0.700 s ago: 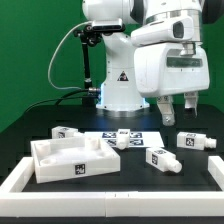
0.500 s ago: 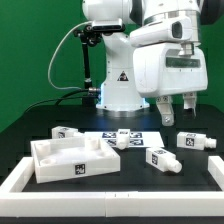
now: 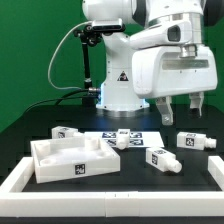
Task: Assemble one leg
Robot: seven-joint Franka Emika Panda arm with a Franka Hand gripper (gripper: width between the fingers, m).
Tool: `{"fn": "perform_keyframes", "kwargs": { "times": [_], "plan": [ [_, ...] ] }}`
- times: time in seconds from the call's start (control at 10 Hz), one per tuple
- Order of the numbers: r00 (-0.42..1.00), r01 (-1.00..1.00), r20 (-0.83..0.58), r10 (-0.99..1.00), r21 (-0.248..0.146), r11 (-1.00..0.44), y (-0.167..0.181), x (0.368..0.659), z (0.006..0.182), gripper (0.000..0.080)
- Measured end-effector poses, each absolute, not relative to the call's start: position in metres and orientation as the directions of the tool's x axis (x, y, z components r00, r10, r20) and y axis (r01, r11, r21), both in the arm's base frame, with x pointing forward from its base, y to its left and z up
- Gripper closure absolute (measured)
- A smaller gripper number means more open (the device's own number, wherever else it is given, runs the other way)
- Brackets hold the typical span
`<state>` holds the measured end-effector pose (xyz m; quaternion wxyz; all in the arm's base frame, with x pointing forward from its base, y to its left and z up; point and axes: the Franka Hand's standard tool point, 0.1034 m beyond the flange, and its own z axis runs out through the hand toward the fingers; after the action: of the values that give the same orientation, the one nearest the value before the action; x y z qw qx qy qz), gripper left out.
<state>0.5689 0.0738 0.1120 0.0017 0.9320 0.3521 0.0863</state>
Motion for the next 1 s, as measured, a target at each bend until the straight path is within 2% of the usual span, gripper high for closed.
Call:
{"fn": "perform_keyframes", "kwargs": {
  "times": [0.2,0.6,0.7,0.8,1.0],
  "plan": [
    [0.778,0.616,0.133,0.614,0.033,-0.787,0.067,0.550,0.089,0.0150],
    [0.777,0.618,0.132,0.616,0.032,-0.786,0.068,0.551,0.090,0.0150],
    [0.801,0.588,0.121,0.587,0.027,-0.808,0.069,0.544,0.083,0.0150],
    [0.831,0.552,0.073,0.551,0.015,-0.834,0.073,0.522,0.063,0.0150],
    [0.856,0.516,0.045,0.516,0.007,-0.857,0.074,0.500,0.029,0.0150]
  ]
}}
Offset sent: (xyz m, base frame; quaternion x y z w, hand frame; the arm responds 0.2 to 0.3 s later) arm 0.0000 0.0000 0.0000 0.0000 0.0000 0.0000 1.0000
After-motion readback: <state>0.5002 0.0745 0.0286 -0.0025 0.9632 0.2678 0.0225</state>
